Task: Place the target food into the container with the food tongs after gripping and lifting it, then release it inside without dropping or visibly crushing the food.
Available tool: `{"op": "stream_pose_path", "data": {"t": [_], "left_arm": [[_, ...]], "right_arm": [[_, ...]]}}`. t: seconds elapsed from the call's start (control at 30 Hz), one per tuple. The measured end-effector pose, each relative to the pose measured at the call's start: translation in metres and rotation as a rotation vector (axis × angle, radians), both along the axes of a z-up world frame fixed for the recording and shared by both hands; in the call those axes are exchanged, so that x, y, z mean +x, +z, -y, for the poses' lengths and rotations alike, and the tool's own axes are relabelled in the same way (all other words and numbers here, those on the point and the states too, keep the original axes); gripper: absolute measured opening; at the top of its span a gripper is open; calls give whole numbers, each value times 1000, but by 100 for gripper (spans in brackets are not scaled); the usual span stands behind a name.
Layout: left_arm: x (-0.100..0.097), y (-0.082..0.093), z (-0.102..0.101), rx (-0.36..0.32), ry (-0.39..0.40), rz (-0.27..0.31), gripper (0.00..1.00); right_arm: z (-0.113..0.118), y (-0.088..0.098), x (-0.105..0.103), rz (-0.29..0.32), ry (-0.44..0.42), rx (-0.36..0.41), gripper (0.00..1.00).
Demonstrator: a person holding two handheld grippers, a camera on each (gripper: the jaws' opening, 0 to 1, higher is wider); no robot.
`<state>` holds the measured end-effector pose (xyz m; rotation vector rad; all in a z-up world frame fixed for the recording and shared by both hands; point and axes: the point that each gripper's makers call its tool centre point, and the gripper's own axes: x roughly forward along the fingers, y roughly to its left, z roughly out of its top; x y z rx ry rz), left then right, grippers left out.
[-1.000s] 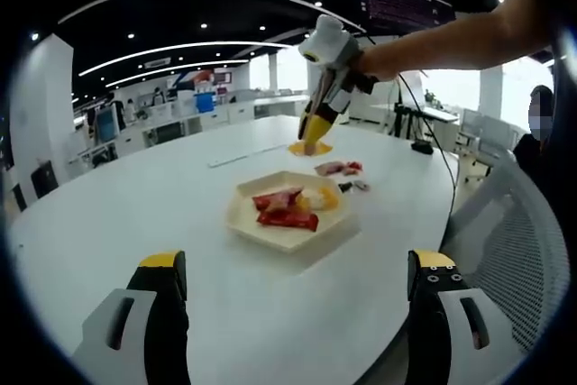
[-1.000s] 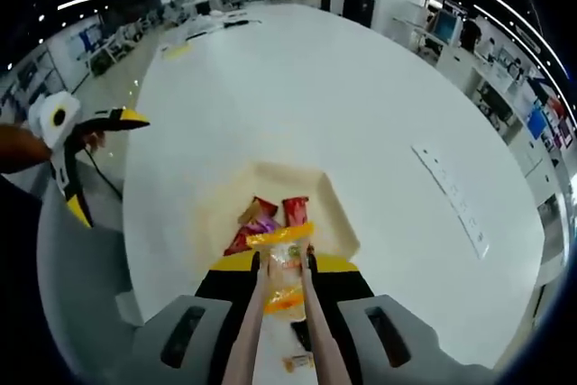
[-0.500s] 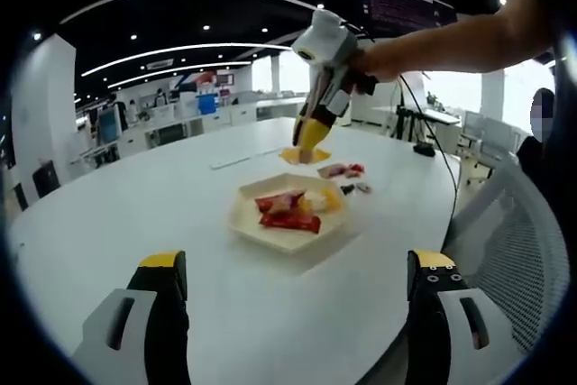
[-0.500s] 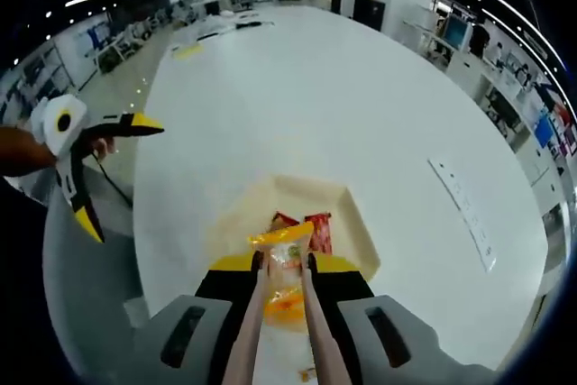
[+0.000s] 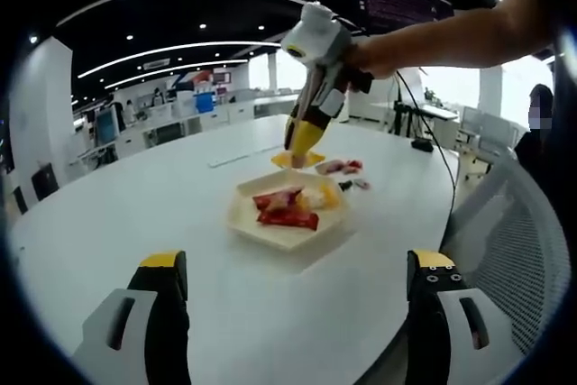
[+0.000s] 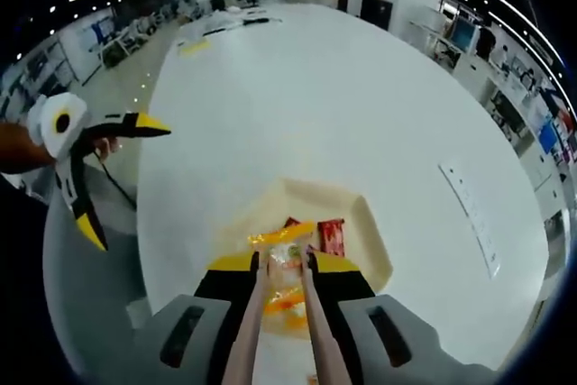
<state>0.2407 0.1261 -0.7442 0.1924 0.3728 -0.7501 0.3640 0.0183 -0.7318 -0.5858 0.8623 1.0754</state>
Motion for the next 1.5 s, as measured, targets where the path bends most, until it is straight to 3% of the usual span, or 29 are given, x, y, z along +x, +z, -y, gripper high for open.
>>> {"op": "stream_pose_path", "data": {"t": [0.33, 0.63, 1.5], "left_arm": [[0, -2, -1, 8, 2, -5, 98], [-1, 0, 1, 0, -4, -5, 99], [-1, -4, 0, 18, -8, -14, 98]], "right_arm": [[-1, -4, -6, 14, 41, 5, 24], [7, -6, -6, 10, 23, 12, 23], [81, -11, 0, 27, -20, -9, 24]]}}
